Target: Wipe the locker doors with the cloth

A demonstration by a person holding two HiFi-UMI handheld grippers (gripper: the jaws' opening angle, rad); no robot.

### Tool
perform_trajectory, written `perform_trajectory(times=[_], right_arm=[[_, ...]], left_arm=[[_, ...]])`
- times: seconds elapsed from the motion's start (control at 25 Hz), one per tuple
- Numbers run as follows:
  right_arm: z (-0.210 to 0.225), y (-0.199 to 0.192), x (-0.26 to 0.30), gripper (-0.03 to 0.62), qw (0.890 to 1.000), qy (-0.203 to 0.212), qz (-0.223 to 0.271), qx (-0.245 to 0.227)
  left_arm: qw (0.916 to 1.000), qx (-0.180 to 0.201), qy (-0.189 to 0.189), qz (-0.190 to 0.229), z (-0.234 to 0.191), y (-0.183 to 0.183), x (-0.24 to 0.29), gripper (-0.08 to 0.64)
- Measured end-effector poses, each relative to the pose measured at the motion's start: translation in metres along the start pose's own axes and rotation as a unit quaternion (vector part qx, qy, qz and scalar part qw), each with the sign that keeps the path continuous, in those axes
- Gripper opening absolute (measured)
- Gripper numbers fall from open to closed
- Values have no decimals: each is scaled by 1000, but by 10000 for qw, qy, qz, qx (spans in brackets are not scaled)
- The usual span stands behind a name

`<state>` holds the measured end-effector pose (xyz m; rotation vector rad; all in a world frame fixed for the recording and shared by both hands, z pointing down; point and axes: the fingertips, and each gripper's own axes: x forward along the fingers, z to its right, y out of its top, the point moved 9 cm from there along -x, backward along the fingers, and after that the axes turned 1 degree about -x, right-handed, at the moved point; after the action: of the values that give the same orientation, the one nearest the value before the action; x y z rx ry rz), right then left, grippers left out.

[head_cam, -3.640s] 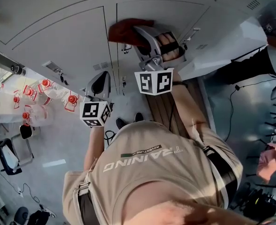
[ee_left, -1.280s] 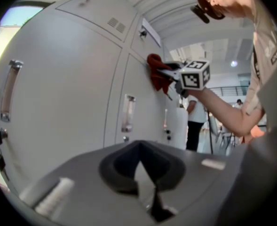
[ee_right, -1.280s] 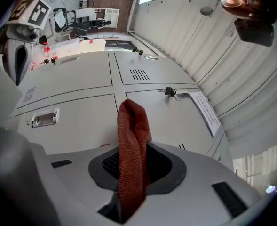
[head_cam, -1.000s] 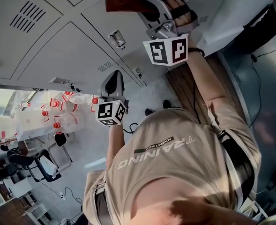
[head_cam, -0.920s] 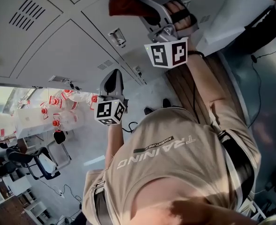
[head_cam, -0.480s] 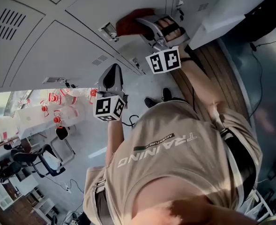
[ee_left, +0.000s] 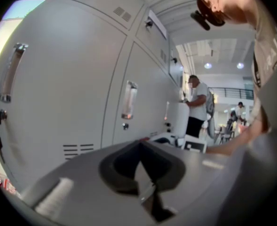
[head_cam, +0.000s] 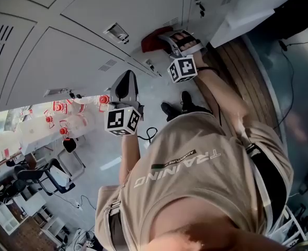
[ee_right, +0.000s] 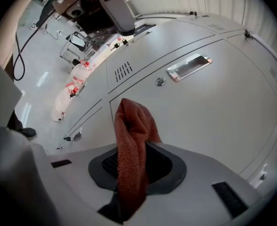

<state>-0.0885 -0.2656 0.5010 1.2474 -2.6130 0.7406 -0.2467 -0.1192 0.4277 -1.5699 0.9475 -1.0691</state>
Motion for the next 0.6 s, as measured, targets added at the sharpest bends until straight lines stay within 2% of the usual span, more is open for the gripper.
perform_trajectory(times=[0.2,0.36,0.48,0.6], right_arm=[[-36,-20,20,66,9974,646,-322,60],[-51,-27,26,66,9925,1095,-458,286],[-44,-23,16,66,9928,1072,-447,297],[-20,-11,-14,66,9960,780,-241,363]], left_arm=[[10000,42,-42,-78,5,-3,0,6],[9998,95,-145,-103,9,-3,-1,6],[9996,129,-224,-65,10,-1,-1,6],[9994,157,-302,-18,11,2,1,6]])
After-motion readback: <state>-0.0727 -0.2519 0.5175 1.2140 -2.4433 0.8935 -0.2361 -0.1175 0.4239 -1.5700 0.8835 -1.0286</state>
